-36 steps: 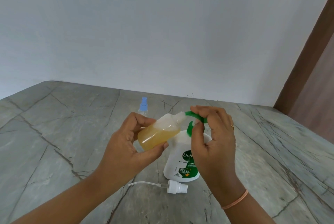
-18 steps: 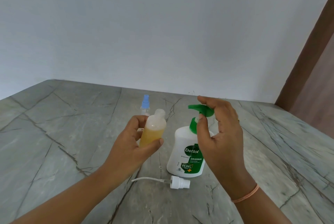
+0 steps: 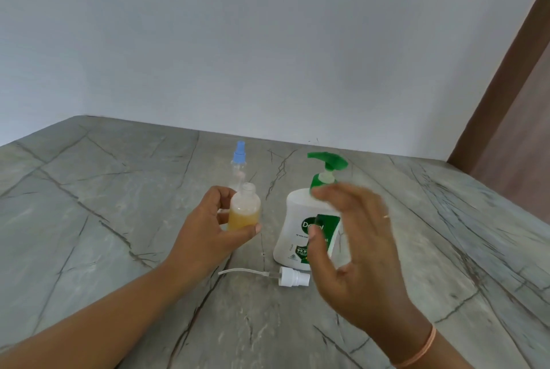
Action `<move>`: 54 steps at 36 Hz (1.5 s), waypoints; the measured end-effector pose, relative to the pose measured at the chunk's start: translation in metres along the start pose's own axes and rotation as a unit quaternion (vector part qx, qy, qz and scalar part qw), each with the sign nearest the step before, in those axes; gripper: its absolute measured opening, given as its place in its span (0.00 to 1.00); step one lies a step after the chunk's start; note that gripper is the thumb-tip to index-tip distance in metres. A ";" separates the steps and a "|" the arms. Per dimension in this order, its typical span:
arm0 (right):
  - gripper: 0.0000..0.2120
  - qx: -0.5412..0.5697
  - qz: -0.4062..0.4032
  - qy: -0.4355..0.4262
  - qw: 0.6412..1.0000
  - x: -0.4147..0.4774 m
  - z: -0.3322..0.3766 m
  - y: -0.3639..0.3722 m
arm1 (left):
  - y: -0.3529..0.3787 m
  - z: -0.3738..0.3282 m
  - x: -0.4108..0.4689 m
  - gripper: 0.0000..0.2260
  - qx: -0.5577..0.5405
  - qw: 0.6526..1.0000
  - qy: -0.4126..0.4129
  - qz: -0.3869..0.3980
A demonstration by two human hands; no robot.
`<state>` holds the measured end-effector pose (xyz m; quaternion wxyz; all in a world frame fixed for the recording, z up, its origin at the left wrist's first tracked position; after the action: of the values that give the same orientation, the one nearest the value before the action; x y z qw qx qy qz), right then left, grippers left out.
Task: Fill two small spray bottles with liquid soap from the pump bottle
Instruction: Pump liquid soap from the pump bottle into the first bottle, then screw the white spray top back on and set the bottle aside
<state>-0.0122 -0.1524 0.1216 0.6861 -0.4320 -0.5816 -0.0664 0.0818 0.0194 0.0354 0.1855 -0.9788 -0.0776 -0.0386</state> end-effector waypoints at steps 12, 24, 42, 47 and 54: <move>0.16 -0.029 0.424 0.026 0.905 -0.048 0.008 0.077 | 0.001 0.012 -0.010 0.20 -0.002 1.000 -0.010 0.007; 0.14 -0.027 0.420 0.059 0.905 -0.040 -0.002 0.053 | 0.010 0.022 -0.008 0.23 0.005 0.999 -0.033 0.036; 0.11 -0.032 0.342 0.092 0.935 0.030 0.003 0.017 | 0.015 0.021 -0.010 0.22 0.002 0.998 -0.029 0.047; 0.13 -0.066 0.378 0.071 0.921 0.039 0.004 0.026 | 0.016 0.021 -0.010 0.20 -0.002 0.998 -0.023 0.053; 0.13 -0.093 0.391 0.039 0.915 0.058 0.008 0.027 | 0.016 0.019 -0.010 0.21 -0.004 0.998 -0.019 0.053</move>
<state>0.0159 -0.1061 0.1572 0.6360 -0.6837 -0.3305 0.1370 0.0758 0.0100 0.0108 0.1815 -0.9829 -0.0285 -0.0107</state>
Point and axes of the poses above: each hand's wrist, its own x-axis towards the middle knuckle, its own y-axis out of the palm, z = x × y, the point moved 9 cm from there along x, towards the middle knuckle, and after that the axes turned 14 degrees about -y, right-handed, at the moved point
